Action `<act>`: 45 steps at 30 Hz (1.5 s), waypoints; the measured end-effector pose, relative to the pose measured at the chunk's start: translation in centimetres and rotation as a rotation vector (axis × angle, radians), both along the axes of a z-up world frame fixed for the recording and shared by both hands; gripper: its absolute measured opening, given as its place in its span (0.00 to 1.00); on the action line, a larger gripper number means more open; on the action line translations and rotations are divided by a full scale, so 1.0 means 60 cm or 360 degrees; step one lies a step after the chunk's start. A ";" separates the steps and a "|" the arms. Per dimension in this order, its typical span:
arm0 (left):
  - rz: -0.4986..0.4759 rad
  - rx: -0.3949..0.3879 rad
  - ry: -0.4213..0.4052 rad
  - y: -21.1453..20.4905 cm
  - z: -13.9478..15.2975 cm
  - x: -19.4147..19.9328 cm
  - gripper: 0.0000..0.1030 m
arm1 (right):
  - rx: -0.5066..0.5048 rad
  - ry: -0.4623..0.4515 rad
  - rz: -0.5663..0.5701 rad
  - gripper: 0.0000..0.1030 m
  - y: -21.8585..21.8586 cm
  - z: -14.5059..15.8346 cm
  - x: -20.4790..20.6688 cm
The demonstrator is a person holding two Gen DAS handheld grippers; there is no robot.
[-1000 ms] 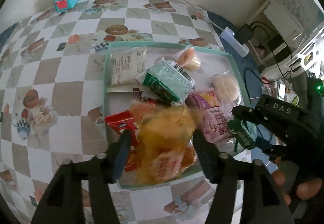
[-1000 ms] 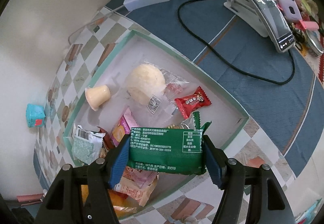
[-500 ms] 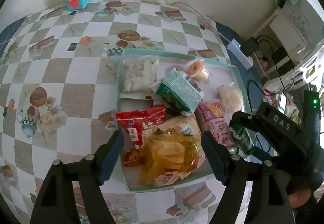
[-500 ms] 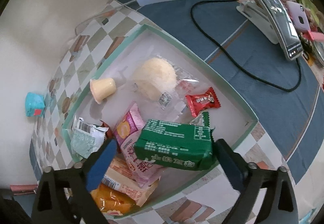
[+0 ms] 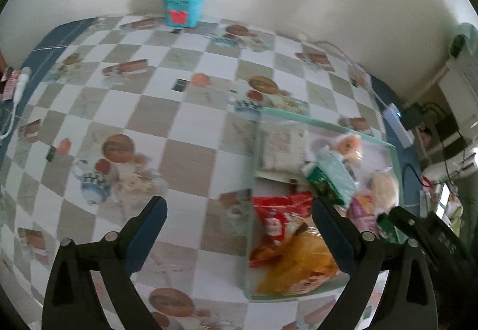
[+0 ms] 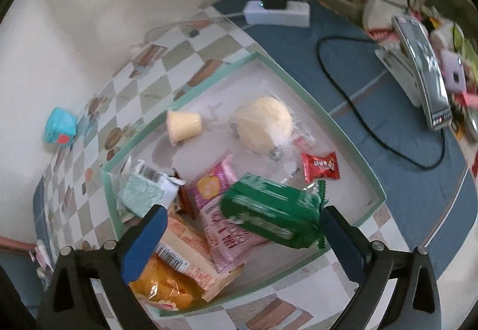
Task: Organize snacks
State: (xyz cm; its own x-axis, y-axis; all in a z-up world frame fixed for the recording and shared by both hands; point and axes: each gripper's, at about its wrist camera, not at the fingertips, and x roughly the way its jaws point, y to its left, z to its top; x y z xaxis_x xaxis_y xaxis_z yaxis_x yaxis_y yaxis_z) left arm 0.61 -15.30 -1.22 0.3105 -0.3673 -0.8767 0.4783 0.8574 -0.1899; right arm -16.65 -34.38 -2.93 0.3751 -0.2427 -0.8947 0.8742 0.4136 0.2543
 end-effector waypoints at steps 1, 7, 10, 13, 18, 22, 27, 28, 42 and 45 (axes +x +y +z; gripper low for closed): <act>0.0010 0.0014 -0.0016 0.004 0.002 0.001 0.95 | -0.0026 -0.0002 0.0024 1.00 0.007 0.005 0.004; 0.0062 0.0123 -0.0131 0.032 0.014 -0.002 0.95 | -0.0200 0.0022 0.0194 1.00 0.059 0.029 0.032; 0.0094 0.0213 -0.0159 0.048 0.014 -0.007 0.95 | -0.0258 0.0042 0.0248 1.00 0.086 0.034 0.035; 0.0109 0.0252 -0.0165 0.061 0.012 -0.015 0.95 | -0.0293 0.0052 0.0297 1.00 0.108 0.037 0.033; 0.0103 0.0267 -0.0137 0.085 0.010 -0.032 0.95 | -0.0317 0.0062 0.0394 1.00 0.149 0.035 0.025; 0.0103 0.0351 -0.0137 0.101 0.003 -0.045 0.95 | -0.0350 0.0118 0.0441 1.00 0.175 0.027 0.014; 0.0079 0.0404 -0.0176 0.122 0.000 -0.068 0.95 | -0.0371 0.0153 0.0457 1.00 0.191 0.019 -0.002; 0.0075 0.0414 -0.0195 0.125 0.001 -0.073 0.95 | -0.0375 0.0164 0.0460 1.00 0.193 0.016 -0.005; 0.0092 0.0477 -0.0245 0.154 -0.004 -0.093 0.95 | -0.0412 0.0173 0.0460 1.00 0.210 0.014 -0.031; 0.0097 0.0478 -0.0239 0.157 -0.005 -0.090 0.95 | -0.0421 0.0181 0.0479 1.00 0.212 0.014 -0.027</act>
State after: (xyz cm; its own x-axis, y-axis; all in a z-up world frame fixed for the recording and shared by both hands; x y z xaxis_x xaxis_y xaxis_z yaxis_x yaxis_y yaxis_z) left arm -4.81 -5.90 -1.54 0.4580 -0.0767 -0.8856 0.4281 0.8922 0.1441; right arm -18.29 -21.65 -2.10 0.3667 -0.3642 -0.8561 0.7207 0.6931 0.0139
